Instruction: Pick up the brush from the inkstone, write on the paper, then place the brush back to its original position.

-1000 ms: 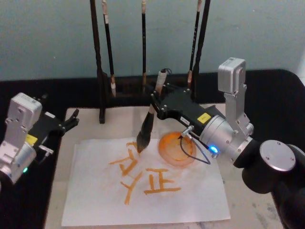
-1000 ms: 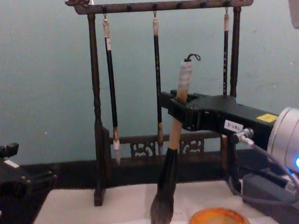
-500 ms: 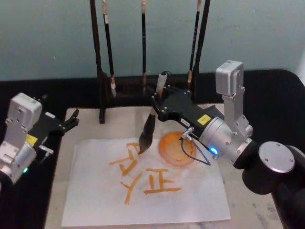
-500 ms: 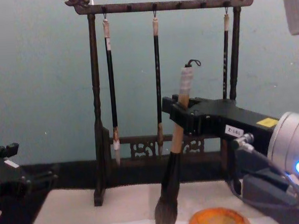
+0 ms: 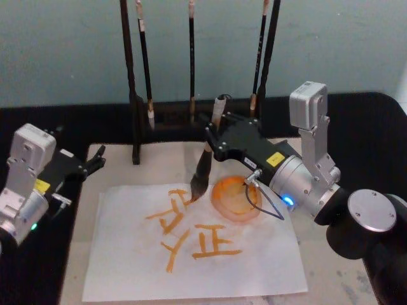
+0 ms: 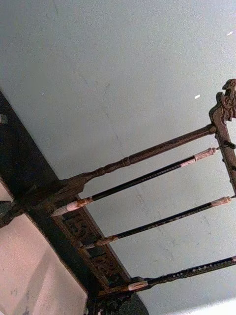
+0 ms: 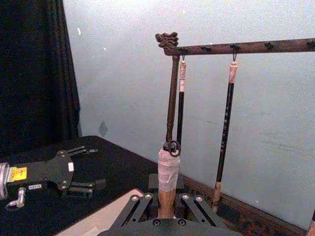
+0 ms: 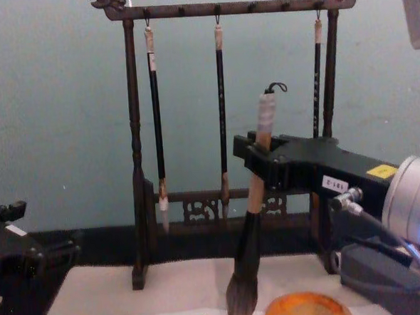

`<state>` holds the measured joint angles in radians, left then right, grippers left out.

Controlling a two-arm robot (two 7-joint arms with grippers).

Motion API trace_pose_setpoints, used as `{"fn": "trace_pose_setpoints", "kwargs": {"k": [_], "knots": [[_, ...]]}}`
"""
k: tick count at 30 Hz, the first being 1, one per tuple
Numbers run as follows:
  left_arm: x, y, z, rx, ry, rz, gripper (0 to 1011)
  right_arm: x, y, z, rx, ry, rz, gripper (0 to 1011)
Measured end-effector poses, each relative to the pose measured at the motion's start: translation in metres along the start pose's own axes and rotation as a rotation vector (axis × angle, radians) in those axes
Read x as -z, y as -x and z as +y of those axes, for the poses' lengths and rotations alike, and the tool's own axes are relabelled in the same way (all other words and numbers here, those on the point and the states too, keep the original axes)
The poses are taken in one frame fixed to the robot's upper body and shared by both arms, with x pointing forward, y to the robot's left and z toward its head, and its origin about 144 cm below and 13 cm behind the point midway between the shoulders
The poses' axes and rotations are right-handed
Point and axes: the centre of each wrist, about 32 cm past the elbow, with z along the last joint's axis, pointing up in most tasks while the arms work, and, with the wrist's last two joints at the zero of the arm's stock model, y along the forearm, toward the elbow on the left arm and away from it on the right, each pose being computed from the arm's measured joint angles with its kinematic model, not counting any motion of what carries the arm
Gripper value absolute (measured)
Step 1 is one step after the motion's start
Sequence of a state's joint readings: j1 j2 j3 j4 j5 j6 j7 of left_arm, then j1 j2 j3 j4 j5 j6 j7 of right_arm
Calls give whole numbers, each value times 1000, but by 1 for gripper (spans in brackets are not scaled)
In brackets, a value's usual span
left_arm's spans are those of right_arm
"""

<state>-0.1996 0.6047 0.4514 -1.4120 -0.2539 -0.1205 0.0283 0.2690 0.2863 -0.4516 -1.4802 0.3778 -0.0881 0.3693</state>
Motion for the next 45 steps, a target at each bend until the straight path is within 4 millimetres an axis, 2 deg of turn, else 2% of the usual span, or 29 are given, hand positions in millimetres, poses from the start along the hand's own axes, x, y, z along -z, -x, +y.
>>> {"fn": "trace_pose_setpoints", "kwargs": {"k": [14, 26, 32, 45], "knots": [[0, 0, 0, 0, 0, 0, 1010, -4, -1, -2, 5, -12, -17, 176], [0, 0, 0, 0, 0, 0, 1010, -22, -9, -13, 23, -70, 84, 176], [0, 0, 0, 0, 0, 0, 1010, -28, -24, -24, 74, -73, 203, 177], [0, 0, 0, 0, 0, 0, 1010, -25, -72, -43, 246, 7, 623, 177]]}}
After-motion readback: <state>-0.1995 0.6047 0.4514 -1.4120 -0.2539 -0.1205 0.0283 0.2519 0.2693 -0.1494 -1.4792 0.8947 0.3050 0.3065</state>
